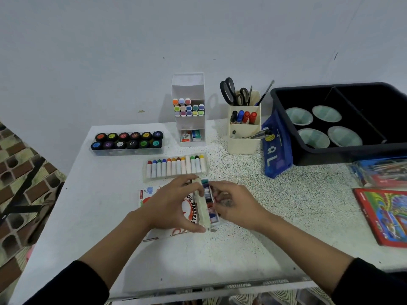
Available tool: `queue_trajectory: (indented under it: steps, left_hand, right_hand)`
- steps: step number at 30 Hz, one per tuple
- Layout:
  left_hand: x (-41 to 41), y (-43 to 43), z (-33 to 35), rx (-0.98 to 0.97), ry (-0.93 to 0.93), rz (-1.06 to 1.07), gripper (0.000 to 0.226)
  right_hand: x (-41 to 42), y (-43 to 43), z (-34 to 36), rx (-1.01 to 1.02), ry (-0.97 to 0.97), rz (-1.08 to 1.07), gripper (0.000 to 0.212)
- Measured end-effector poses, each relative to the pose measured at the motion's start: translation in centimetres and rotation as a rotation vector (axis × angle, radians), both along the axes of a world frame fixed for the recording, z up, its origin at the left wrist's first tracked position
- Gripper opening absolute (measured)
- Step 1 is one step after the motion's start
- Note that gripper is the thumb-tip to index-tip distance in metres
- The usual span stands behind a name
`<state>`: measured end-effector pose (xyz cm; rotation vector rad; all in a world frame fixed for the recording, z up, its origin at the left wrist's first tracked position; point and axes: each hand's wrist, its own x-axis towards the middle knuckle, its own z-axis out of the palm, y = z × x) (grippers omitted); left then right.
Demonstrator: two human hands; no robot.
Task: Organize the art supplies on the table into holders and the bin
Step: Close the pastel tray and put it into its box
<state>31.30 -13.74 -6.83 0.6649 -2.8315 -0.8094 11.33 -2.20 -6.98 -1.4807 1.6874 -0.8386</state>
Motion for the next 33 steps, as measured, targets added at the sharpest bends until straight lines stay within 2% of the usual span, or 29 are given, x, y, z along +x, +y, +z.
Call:
queue_trajectory:
  steps: [5,9,13,16,18,21,23,25,27,30,33]
  left_hand:
    - [-1.3,0.5,0.1,-0.013,0.046,0.018,0.083]
    - [-2.5,0.6,0.3,-0.04,0.044,0.057,0.102]
    - [-2.4,0.4,0.4,-0.063,-0.048,0.08,0.116]
    - [-1.9,0.4,0.1,-0.052,-0.064,0.111,0.123]
    - [-1.6,0.4,0.3,-0.022,-0.086,0.126,0.124]
    - [-1.0,-0.1,1.1,0.066,-0.148,0.156,0.115]
    - [-0.4,-0.7,1.6,0.139,-0.157,0.186,0.094]
    - [-0.3,-0.9,2.3,0.066,-0.171,0.178,0.067]
    - [-0.4,-0.9,2.4,-0.086,-0.226,0.113,0.051]
    - [-0.8,-0.9,1.7,-0.212,-0.264,-0.038,0.062]
    - [-0.9,-1.7,1.2,-0.269,-0.235,-0.121,0.067]
  right_hand:
    - [0.8,-0.1,0.6,0.043,-0.318,-0.151,0.064]
    - [0.6,-0.3,0.4,0.02,-0.286,-0.181,0.062]
    - [-0.4,0.7,1.2,-0.024,-0.042,-0.12,0.046]
    - [0.7,1.3,1.3,-0.02,0.233,0.035,0.062]
    - [1.3,1.2,0.8,-0.026,0.39,0.045,0.068]
    - [1.3,0.9,0.6,-0.066,0.412,0.011,0.051]
    - [1.2,0.9,0.7,-0.066,0.351,0.0,0.037]
    - [0.7,0.8,0.9,-0.039,0.286,-0.041,0.03]
    - [0.0,0.5,1.2,-0.06,0.34,-0.094,0.024]
    - [-0.1,0.4,1.5,-0.156,0.456,-0.142,0.013]
    - [1.3,0.7,1.5,-0.124,0.467,-0.086,0.016]
